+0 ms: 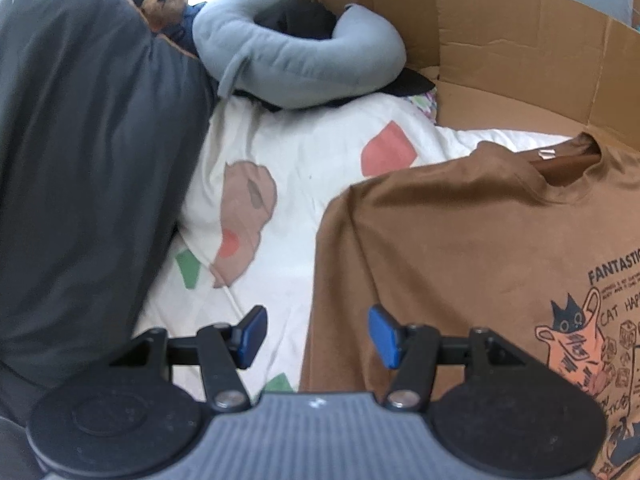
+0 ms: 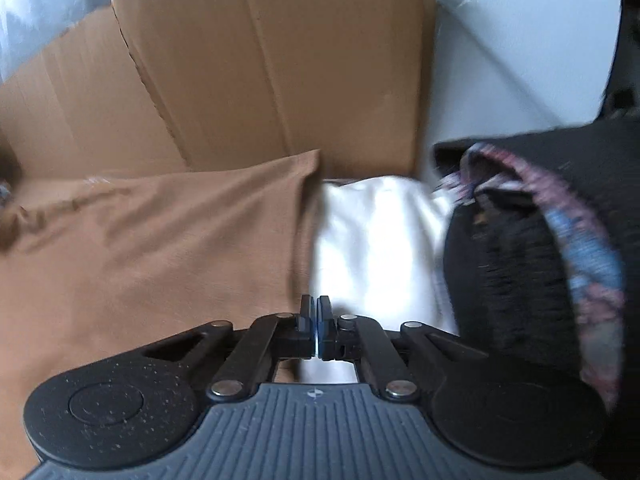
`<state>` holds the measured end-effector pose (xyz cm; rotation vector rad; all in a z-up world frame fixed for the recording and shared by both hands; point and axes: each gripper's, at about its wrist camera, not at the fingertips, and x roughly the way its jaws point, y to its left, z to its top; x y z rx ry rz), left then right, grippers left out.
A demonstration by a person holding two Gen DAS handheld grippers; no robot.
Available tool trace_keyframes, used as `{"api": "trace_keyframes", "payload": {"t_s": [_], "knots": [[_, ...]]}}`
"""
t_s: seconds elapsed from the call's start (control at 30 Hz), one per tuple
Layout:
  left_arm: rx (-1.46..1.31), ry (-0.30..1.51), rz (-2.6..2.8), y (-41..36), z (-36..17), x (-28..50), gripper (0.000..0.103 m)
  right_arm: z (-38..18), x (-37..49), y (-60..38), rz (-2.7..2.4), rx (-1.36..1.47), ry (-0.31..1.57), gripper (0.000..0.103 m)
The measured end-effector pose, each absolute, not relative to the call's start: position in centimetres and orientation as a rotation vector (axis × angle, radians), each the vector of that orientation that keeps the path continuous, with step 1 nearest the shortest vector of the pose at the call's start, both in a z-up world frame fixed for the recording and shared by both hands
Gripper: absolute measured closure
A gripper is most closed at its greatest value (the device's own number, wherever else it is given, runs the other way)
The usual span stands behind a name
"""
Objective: Fold clothes
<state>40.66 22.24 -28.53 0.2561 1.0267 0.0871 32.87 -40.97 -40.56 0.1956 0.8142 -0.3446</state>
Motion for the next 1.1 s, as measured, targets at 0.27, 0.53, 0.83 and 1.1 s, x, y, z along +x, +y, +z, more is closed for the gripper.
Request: {"api": "trace_keyframes", "payload": {"t_s": [0.27, 0.53, 0.83, 1.1], "knots": [[0.216, 1.001, 0.066, 24.3, -31.0, 38.8, 0.044, -38.7, 32.7, -40.0, -0.330, 0.152, 0.818, 0.102], [0.161, 0.994, 0.079, 26.4, -32.4, 37.7, 0.044, -38.4, 35.2, -39.3, -0.283, 0.122, 0.846, 0.076], [0.143, 1.006, 0.081, 27.6, -33.4, 36.9, 0.044, -40.0, 36.4, -38.5, -0.304, 0.101, 0.878, 0.077], [0.136, 1.001, 0.077, 28.2, -33.5, 36.7, 0.044, -39.5, 36.3, -39.2, -0.367, 0.111, 0.892, 0.103]]}}
